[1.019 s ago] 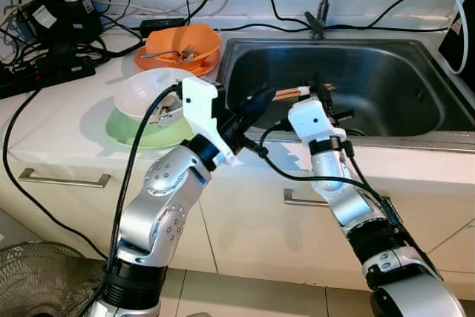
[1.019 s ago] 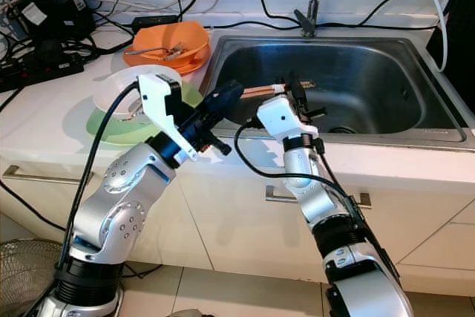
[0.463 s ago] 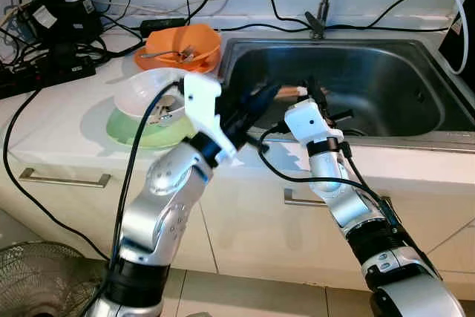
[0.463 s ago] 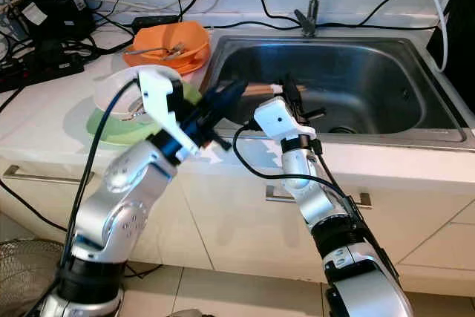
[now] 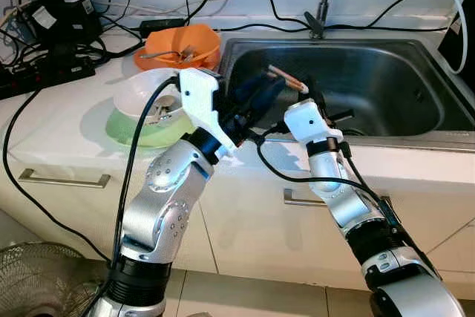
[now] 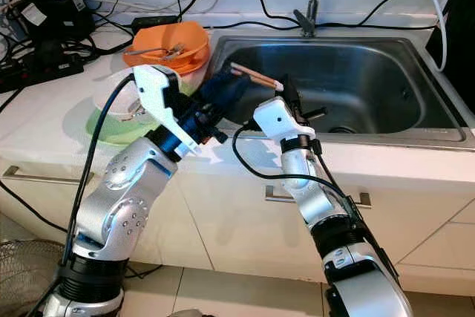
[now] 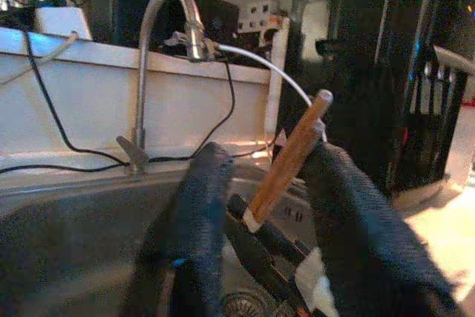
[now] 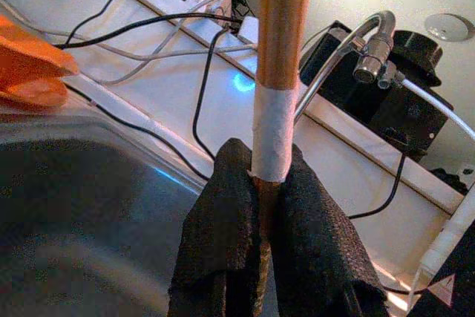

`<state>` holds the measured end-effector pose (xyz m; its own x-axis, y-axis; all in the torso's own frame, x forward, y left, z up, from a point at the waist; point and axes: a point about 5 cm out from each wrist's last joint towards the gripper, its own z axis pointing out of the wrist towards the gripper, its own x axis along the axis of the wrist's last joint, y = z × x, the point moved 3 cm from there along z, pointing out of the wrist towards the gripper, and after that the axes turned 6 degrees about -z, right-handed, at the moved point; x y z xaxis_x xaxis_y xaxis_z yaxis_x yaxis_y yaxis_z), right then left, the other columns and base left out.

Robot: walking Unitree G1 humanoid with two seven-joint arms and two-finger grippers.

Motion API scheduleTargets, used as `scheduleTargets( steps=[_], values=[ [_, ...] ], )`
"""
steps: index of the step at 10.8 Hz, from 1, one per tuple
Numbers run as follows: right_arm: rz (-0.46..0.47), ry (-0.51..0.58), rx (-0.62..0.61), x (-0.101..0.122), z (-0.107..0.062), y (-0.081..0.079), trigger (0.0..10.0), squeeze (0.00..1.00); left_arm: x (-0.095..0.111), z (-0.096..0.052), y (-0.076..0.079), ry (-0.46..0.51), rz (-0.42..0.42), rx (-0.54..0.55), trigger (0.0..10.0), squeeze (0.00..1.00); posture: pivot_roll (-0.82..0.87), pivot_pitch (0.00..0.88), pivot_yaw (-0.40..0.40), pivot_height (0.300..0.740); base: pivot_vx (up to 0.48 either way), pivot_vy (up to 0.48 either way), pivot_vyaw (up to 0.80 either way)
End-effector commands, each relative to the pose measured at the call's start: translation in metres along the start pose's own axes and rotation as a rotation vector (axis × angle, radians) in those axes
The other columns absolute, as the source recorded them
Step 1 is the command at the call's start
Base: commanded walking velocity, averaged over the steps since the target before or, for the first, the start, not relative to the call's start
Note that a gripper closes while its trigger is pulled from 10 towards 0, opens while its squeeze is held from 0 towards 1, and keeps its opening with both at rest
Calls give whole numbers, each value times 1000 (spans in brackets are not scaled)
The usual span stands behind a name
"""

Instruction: Kitchen organization

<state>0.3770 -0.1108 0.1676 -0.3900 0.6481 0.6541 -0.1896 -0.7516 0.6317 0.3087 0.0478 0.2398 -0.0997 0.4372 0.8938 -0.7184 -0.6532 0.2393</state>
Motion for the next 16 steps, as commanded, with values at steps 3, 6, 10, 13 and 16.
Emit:
scheduleTargets(
  steps=[3, 6, 10, 13, 16],
  values=[
    [46, -28, -26, -1, 4, 5, 0, 0, 18, -5, -6, 84, -18, 24, 10000, 0, 110, 0, 101, 740, 0, 0, 0],
    [144, -140, -76, -16, 12, 19, 4902, 0, 2, -13, -17, 10, 37, 85, 10000, 0, 110, 0, 96, 740, 0, 0, 0],
    [263, -322, -88, -39, 44, 55, 10000, 0, -30, -28, -27, -124, 87, 125, 10000, 0, 95, 0, 87, 740, 0, 0, 0],
    [338, -473, 94, -48, 61, 53, 10000, 0, -60, -35, -32, -241, 115, 131, 10000, 0, 90, 0, 84, 740, 0, 0, 0],
    [377, -575, 215, -57, 54, 35, 10000, 0, -64, -20, -27, -272, 180, 110, 10000, 0, 102, 0, 70, 740, 0, 0, 0]
  ],
)
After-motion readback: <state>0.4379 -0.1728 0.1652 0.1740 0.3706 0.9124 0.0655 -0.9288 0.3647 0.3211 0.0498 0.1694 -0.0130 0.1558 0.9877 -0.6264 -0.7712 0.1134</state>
